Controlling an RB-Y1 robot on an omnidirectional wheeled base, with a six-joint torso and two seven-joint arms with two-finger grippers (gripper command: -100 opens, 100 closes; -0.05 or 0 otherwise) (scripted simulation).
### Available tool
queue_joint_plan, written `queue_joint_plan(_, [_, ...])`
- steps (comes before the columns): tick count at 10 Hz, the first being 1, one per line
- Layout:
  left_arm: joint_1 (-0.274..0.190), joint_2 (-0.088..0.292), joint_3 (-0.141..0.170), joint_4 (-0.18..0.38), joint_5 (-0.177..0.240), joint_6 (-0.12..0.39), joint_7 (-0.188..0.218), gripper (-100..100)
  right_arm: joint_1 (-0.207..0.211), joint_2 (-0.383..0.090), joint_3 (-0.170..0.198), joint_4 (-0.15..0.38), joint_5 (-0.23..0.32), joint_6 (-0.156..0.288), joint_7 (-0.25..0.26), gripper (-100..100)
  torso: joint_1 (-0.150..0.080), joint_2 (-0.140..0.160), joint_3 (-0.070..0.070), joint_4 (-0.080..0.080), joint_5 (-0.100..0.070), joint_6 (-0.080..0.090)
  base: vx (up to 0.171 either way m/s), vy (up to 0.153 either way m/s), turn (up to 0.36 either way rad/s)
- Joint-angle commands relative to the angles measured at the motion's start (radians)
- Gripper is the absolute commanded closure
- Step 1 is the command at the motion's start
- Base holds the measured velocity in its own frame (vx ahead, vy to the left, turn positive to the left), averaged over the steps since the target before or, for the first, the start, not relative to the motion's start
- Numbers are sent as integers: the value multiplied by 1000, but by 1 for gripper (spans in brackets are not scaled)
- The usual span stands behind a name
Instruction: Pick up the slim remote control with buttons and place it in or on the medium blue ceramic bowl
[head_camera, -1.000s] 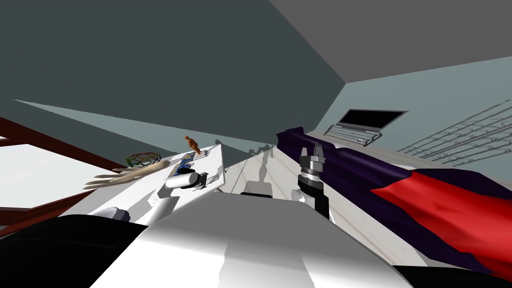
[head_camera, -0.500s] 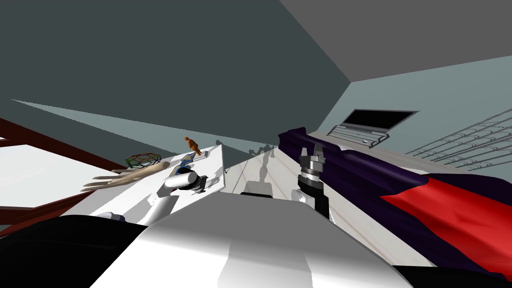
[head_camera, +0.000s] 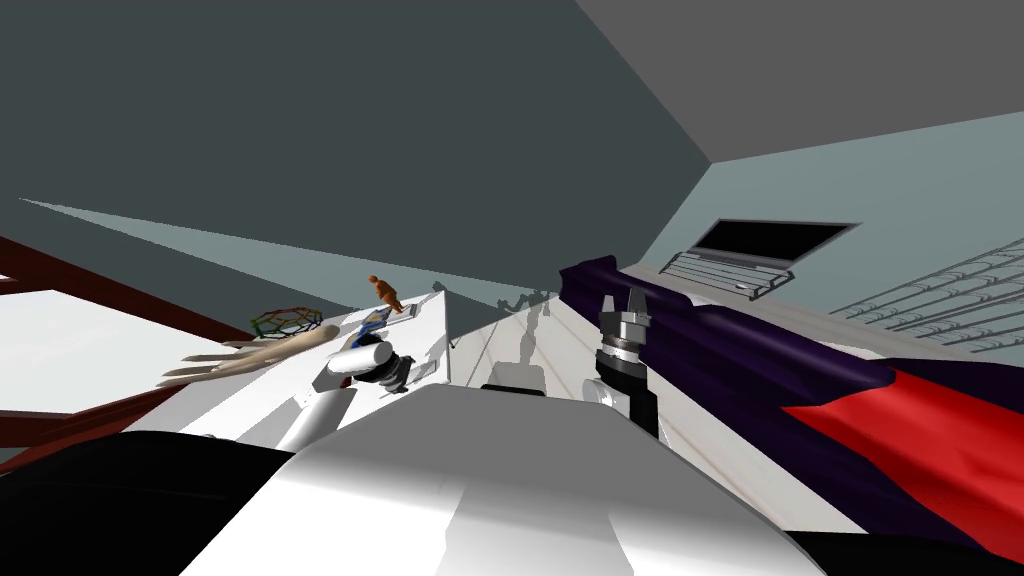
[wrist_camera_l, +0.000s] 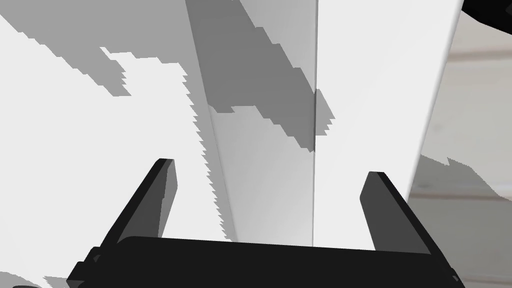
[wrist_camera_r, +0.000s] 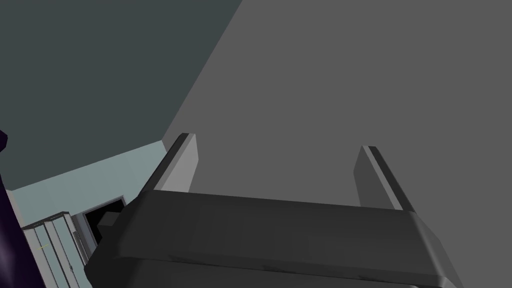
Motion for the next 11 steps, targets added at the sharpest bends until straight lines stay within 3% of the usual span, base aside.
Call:
queue_joint_plan(1, [-5, 5, 1, 7, 6, 31, 0, -100, 0, 0, 0, 0, 0, 0, 0, 0, 0, 0, 0, 0, 0, 0, 59, 26, 15])
queue_joint_plan(5, [-13, 29, 2, 36, 33, 120, -3, -100, 0, 0, 0, 0, 0, 0, 0, 0, 0, 2, 1, 0, 0, 0, 53, 27, 28])
queue_joint_plan(6, [-8, 24, 2, 28, 30, 107, -2, -100, 0, 0, 0, 0, 0, 0, 0, 0, 0, 2, 1, 0, 0, 0, 24, 12, 4])
queue_joint_plan(7, [-8, 24, 2, 28, 30, 110, -2, 0, 0, 0, 0, 0, 0, 0, 0, 0, -1, 3, 2, 1, 0, 0, 0, 0, 0])
queue_joint_plan(8, [-25, 20, -7, 65, 18, 87, 3, -100, 0, 0, 0, 0, 0, 0, 0, 0, -2, 5, 3, 1, 0, 0, -32, 7, -84])
queue_joint_plan(11, [-53, 13, -22, 125, -2, 50, 12, -100, 0, 0, 0, 0, 0, 0, 0, 0, -1, 10, 6, 2, 0, 0, -73, 14, -88])
